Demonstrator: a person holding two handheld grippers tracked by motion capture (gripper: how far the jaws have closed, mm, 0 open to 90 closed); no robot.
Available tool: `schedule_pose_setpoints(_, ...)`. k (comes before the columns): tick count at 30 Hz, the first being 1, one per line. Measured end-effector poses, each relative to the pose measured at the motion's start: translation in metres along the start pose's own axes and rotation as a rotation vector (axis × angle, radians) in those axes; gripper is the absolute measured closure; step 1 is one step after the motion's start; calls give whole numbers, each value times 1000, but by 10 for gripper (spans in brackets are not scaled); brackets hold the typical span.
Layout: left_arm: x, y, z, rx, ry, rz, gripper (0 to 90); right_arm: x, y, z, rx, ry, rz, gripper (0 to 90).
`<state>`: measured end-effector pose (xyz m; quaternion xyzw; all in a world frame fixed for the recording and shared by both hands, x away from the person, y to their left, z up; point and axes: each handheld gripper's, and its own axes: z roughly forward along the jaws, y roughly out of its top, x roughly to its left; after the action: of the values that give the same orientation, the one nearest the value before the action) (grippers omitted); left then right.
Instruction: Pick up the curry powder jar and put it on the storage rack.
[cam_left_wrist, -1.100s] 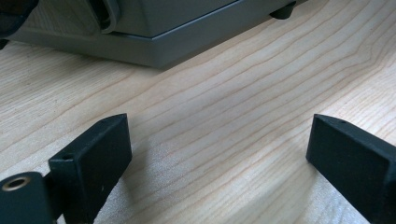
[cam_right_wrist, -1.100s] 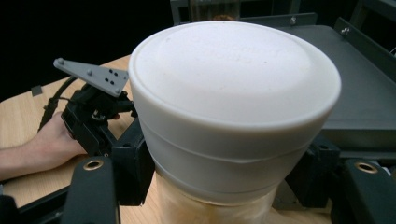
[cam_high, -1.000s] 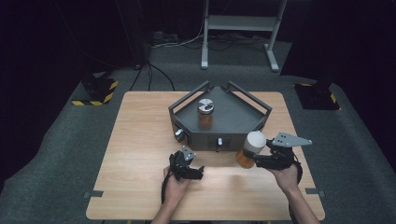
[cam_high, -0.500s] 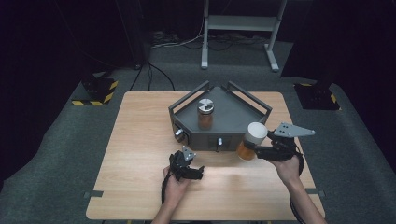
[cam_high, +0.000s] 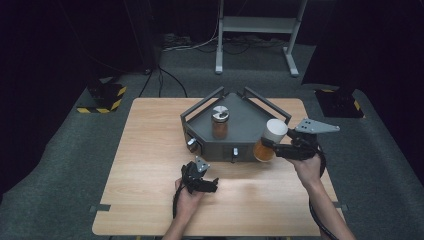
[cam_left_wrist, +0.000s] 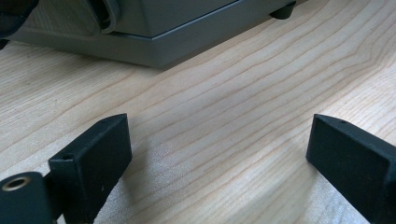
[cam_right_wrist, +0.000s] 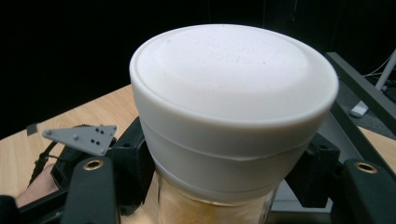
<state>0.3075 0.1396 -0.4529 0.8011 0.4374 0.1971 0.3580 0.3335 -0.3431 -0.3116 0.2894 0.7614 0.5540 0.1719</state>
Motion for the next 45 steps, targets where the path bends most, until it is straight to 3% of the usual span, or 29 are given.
schedule_pose_setpoints(15,0,0,0,0,0,0,67,-3,21,15,30,-48,11,355)
schedule_pose_setpoints(24,0,0,0,0,0,0,67,-4,31,27,53,-100,4,356)
schedule_pose_setpoints(45,0,0,0,0,0,1,67,-4,39,58,61,-158,20,356)
